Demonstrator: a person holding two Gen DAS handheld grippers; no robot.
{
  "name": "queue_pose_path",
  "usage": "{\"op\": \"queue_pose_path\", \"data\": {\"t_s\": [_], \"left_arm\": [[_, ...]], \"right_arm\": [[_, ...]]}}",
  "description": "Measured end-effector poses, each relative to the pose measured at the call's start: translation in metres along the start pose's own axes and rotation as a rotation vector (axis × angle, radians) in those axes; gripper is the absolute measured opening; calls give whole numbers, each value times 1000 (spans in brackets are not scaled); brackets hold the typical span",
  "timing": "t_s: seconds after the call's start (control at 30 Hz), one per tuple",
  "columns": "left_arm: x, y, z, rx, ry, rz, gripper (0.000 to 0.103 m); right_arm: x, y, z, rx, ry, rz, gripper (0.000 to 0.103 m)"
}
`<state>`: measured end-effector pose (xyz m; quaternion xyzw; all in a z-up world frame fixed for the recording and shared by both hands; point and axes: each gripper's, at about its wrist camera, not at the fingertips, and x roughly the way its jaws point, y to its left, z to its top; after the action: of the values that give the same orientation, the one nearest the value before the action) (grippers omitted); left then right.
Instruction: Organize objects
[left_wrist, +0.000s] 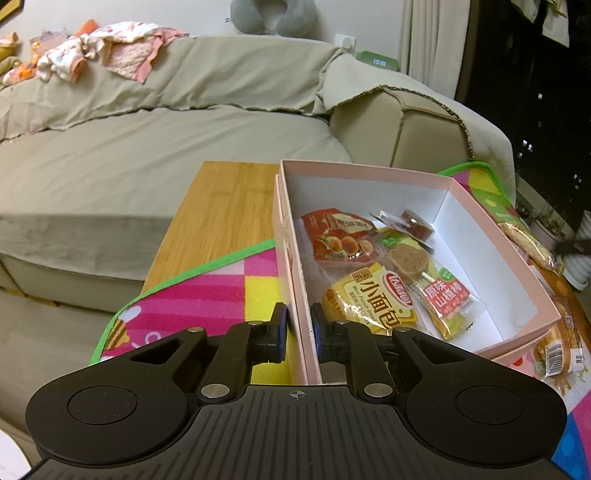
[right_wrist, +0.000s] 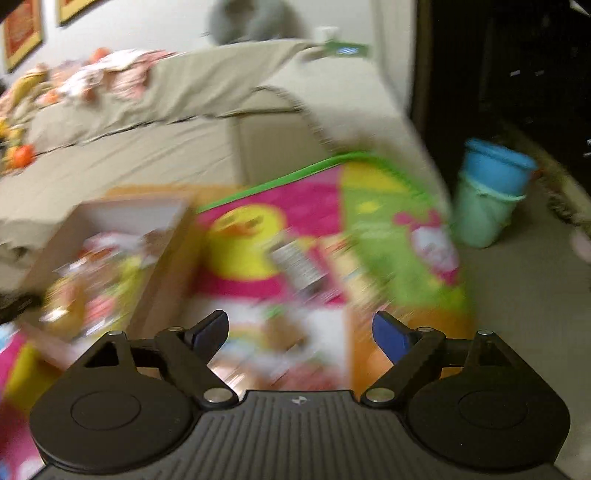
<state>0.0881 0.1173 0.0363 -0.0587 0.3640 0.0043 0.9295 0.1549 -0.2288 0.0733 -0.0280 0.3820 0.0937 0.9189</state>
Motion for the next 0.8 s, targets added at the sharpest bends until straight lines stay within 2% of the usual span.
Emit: {"op": "queue_pose_path", "data": {"t_s": [0.13, 0.17, 0.2, 0.27, 0.3, 0.4, 0.53, 0.8], "left_arm": [[0, 0, 0, 1, 3, 3, 15], [0, 0, -1, 2, 4, 5, 15], [0, 0, -1, 5, 5, 6, 15], [-1, 0, -2, 6, 3, 7, 15], [0, 0, -1, 6, 2, 7, 15], [1, -1, -2, 8, 1, 12, 15], [1, -2, -2, 4, 0, 13, 15], [0, -5, -2, 3, -5, 22, 15]], "right_arm": [[62, -29, 23, 69, 11, -103, 82], [78, -34, 27, 97, 31, -112, 78], [91, -40, 28, 127, 57, -110, 69], [107, -45, 28, 180, 87, -100, 66], [105, -40, 27, 167, 73, -111, 56], [93, -24, 20, 108, 83, -62, 29], [66, -10, 3, 73, 105, -23, 28], [-11, 3, -31, 74, 64, 15, 28]]}}
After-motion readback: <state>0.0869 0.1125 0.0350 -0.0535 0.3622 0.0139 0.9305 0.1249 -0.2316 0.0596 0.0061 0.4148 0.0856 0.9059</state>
